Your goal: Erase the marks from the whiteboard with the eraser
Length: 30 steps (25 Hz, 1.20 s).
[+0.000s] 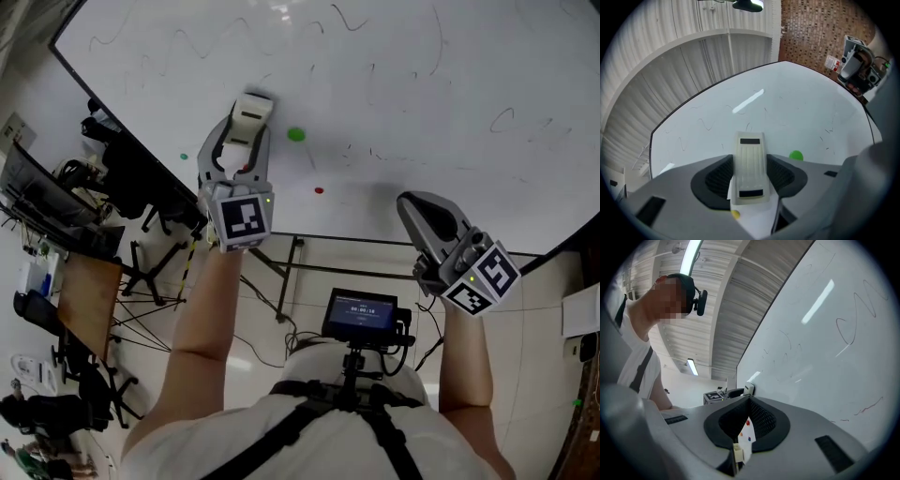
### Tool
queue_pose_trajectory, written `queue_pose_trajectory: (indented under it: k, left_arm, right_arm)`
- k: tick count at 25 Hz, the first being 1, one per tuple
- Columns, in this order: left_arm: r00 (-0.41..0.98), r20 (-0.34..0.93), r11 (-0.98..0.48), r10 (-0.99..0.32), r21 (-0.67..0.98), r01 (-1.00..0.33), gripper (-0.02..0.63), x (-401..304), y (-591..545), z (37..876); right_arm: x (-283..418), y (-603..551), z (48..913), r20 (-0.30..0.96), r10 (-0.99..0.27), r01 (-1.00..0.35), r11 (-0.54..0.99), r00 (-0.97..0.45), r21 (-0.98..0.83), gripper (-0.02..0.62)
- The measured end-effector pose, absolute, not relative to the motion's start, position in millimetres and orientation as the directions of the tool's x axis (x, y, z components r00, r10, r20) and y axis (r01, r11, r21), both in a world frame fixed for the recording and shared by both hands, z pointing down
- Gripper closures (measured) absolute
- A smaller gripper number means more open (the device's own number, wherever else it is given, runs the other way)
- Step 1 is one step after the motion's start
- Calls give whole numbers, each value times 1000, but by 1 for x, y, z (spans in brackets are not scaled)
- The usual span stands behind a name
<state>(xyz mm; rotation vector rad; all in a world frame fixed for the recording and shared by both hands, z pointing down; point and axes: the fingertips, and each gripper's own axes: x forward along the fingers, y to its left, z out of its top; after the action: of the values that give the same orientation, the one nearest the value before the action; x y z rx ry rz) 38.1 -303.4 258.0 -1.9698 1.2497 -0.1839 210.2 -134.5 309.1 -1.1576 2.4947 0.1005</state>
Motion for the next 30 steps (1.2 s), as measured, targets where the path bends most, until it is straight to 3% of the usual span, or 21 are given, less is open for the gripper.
queue_pose_trajectory:
  k: [12,23,30]
  left_arm:
    - [540,-332,-187,-773,-695,-695,357,40,-306,232]
    - [569,-200,-203,-798,-799,-566,359,48,-291,269]
    - [548,-378,-191,-746,-667,-721,359,39,-297,190]
  right_arm:
    - [183,-155,306,-399,-677,-714,696,-618,-77,594]
    - [188,-149,305,-382,-701,-729,678,-602,-95,594]
    - [196,-143,301,-386,-715,-749,657,-582,-86,594]
